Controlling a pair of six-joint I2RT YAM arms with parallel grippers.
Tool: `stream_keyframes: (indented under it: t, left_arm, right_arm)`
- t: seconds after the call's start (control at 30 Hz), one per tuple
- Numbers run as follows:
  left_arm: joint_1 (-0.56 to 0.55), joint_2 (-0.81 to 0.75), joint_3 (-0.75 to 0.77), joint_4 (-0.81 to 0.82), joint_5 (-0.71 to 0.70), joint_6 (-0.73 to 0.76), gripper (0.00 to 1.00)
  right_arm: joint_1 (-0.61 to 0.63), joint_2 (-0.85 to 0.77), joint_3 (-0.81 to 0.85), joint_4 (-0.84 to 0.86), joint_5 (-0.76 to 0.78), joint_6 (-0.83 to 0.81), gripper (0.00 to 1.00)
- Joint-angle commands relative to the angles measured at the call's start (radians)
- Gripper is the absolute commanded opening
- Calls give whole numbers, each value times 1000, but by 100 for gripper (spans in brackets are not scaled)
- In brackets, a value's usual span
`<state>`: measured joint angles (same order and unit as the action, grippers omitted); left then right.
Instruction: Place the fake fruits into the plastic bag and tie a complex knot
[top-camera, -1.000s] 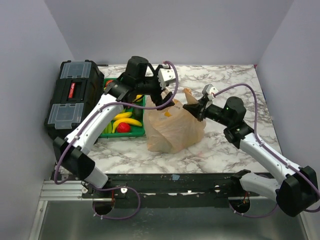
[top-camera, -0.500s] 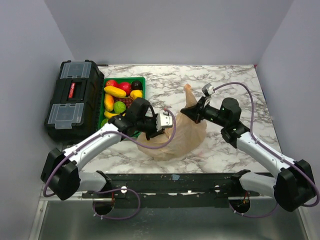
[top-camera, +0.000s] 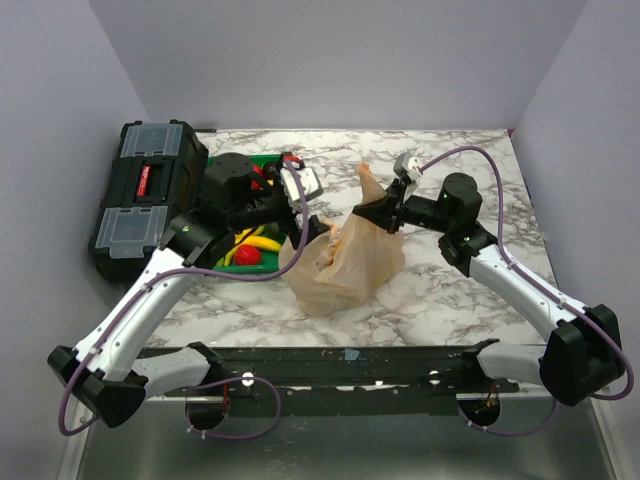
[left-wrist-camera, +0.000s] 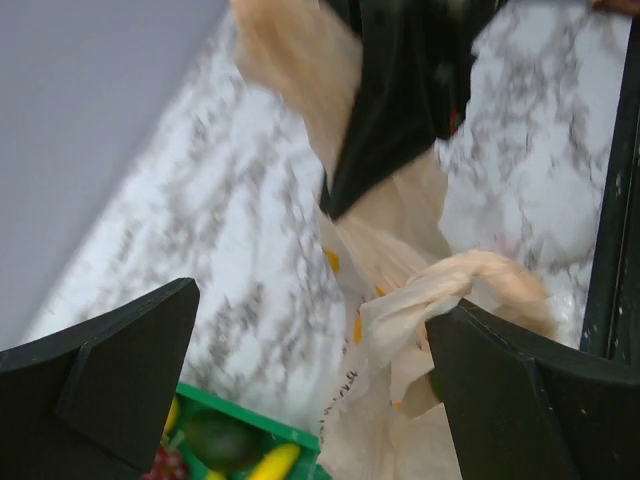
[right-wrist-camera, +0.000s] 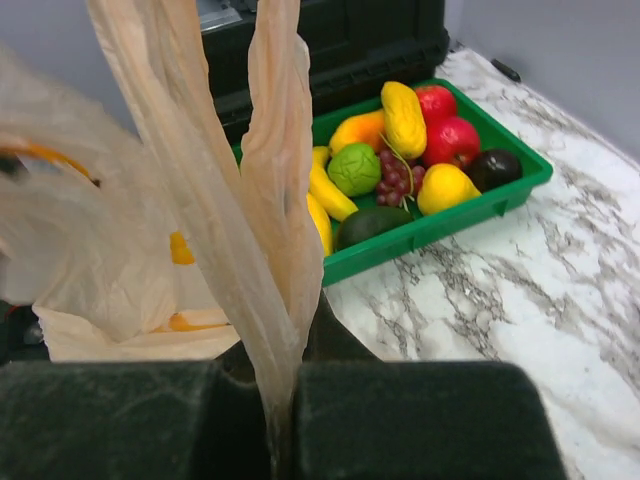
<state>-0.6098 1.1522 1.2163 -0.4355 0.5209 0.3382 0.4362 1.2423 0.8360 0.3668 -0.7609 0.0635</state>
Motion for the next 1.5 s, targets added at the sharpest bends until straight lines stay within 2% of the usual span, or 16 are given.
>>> stream_keyframes:
  t: [0.0,0.2,0.33,0.43,0.47,0.67,0.7,0.73,0.8,0.83,0.9,0.97,1.0,1.1,1.23,1.47]
  left_arm:
    - [2,19,202,-88,86,-32,98]
    - [-9,221,479,-220,227,-49,98]
    - [-19,277,535,-277,302,-9,99]
    - [-19,273,503,-242,297,-28,98]
    - [-19,274,498,-229,300,-29,95]
    - [-25,300,509,-105,352,-181,46]
    - [-25,303,504,-80,358,-216,40]
    - [-25,307,499,-66,371,-251,37]
    - [-30,316,493,-59,370,-286,10]
    - [-30,320,495,-60,353,-312,0]
    - [-27,324,509,-65,301,-355,0]
    - [-27,318,505,-31,231,-423,0]
    - [-28,311,498,-10,189,-454,0]
    - [-29,303,472,45,143,-548,0]
    - [-34,300,450,78,93,-592,0]
    - [-38,302,461,81,8,-636,0]
  right_arm:
    - [-4,-13,40,-127,-168,-144,1]
    - [-4,-19,50,-204,-201,-210,1]
    - [-4,-7,60,-207,-192,-208,1]
    - [-4,-15,63,-215,-202,-231,1]
    - [-4,-17,63,-214,-203,-236,1]
    - [-4,10,101,-239,-199,-233,8]
    - [-4,6,101,-236,-194,-224,10]
    - [-4,-2,96,-226,-189,-211,12]
    - [-4,-21,76,-186,-150,-166,17]
    - [-4,-30,69,-171,-118,-146,27]
    - [-4,-62,53,-141,20,-80,50]
    - [-4,-111,35,-121,247,40,67]
    - [-4,-135,24,-113,339,98,73]
    - [2,-202,15,-111,471,225,92]
    - [63,-201,40,-120,615,256,100]
    - [195,-69,96,-19,920,149,100]
